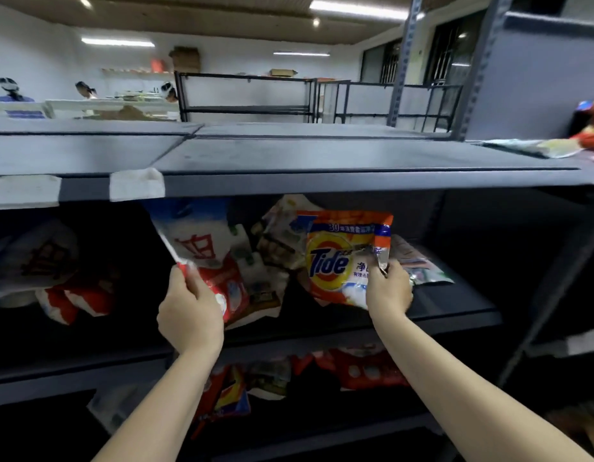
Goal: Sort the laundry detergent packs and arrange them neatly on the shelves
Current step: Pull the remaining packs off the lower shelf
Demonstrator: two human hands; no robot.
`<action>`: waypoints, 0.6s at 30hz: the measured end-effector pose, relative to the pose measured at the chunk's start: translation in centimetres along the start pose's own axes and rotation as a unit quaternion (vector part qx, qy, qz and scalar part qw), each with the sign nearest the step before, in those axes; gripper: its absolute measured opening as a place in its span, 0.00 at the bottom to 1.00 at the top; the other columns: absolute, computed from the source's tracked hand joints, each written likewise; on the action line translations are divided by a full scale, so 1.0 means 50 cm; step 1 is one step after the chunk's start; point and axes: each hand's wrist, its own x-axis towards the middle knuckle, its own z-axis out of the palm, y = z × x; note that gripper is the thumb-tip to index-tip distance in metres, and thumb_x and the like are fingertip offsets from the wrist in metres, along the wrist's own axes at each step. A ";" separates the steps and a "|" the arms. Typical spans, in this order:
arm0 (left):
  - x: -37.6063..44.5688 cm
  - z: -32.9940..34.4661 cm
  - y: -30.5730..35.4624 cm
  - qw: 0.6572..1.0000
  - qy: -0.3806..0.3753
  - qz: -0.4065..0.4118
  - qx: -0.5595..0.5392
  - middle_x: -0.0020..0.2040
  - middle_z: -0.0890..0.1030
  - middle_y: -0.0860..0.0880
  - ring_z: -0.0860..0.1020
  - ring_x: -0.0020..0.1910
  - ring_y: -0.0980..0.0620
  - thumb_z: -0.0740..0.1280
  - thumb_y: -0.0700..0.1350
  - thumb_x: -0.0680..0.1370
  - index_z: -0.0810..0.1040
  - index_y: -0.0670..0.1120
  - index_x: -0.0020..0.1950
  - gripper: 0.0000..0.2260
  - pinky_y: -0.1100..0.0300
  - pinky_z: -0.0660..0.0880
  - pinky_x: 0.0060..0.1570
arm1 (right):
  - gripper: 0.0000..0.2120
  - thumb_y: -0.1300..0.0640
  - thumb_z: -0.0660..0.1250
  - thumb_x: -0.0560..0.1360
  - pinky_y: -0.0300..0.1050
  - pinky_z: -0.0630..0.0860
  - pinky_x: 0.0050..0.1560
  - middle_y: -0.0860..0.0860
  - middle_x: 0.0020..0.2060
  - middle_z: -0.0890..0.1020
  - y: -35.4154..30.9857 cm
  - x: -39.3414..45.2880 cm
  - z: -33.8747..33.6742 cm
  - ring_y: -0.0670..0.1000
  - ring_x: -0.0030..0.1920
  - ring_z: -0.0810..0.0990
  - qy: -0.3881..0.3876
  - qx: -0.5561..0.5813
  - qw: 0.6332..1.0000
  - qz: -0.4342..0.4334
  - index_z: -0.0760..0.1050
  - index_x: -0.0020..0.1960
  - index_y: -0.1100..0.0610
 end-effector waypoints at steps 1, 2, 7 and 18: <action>-0.021 -0.003 0.021 1.000 0.002 0.016 0.001 0.27 0.70 0.49 0.70 0.27 0.47 0.52 0.51 0.83 0.67 0.43 0.40 0.16 0.56 0.63 0.31 | 0.12 0.44 0.59 0.79 0.48 0.65 0.42 0.44 0.33 0.73 0.009 0.006 -0.035 0.54 0.40 0.72 0.013 -0.002 1.000 -0.003 0.69 0.40 0.50; -0.042 -0.005 0.040 1.000 -0.001 0.030 0.004 0.27 0.71 0.47 0.70 0.27 0.45 0.52 0.52 0.83 0.66 0.43 0.40 0.17 0.56 0.63 0.31 | 0.12 0.43 0.59 0.79 0.48 0.65 0.44 0.44 0.33 0.73 0.018 0.013 -0.069 0.53 0.40 0.71 0.025 -0.003 1.000 -0.004 0.69 0.41 0.48; -0.165 -0.006 0.129 0.994 -0.038 0.101 0.018 0.33 0.79 0.38 0.77 0.31 0.37 0.55 0.50 0.82 0.72 0.38 0.44 0.16 0.54 0.69 0.31 | 0.17 0.39 0.58 0.78 0.50 0.74 0.49 0.47 0.36 0.80 0.065 0.038 -0.229 0.53 0.41 0.79 0.070 -0.004 0.998 0.001 0.72 0.40 0.49; -0.402 0.072 0.326 0.961 -0.169 0.193 -0.106 0.33 0.80 0.41 0.77 0.26 0.44 0.57 0.49 0.79 0.71 0.38 0.43 0.14 0.57 0.74 0.29 | 0.19 0.35 0.58 0.75 0.40 0.71 0.36 0.43 0.33 0.78 0.146 0.085 -0.578 0.42 0.34 0.77 0.216 0.044 0.974 -0.054 0.74 0.42 0.50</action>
